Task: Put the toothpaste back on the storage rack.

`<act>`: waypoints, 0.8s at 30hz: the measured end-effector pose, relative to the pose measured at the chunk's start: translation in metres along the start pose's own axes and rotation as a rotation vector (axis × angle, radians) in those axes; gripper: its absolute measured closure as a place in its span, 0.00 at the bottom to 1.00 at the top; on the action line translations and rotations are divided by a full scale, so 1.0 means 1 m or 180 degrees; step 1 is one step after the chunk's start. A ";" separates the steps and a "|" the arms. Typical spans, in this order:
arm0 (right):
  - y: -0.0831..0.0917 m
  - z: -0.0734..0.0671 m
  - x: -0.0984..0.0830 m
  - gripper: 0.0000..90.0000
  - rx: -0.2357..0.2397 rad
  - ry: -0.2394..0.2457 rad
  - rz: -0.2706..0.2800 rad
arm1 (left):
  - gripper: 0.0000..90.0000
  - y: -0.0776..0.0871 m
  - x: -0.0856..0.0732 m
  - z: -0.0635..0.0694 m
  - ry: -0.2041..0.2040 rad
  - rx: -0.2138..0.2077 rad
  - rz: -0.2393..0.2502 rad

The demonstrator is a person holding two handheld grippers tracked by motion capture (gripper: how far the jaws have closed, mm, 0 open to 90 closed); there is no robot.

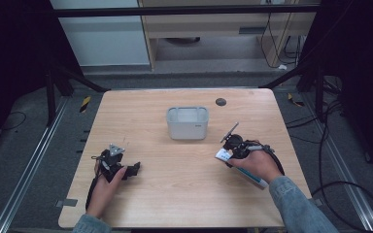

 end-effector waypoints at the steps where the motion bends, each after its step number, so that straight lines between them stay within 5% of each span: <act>1: -0.002 0.000 0.000 0.56 0.0009 -0.0010 -0.0010 | 0.00 0.000 0.000 0.000 0.0000 0.0000 0.0000; 24: -0.013 0.005 0.001 0.62 -0.0007 -0.0034 -0.0115 | 0.00 0.000 0.000 0.000 -0.0006 -0.0004 0.0000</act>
Point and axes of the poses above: each handheld gripper's, and its own axes: y roughly backward along the jaws, x roughly out of its top, z roughly to its right, the point moved 9 cm from there along -y, roughly forward along the jaws, and after that the axes turned 14 degrees about -z, right-handed, at the moved point
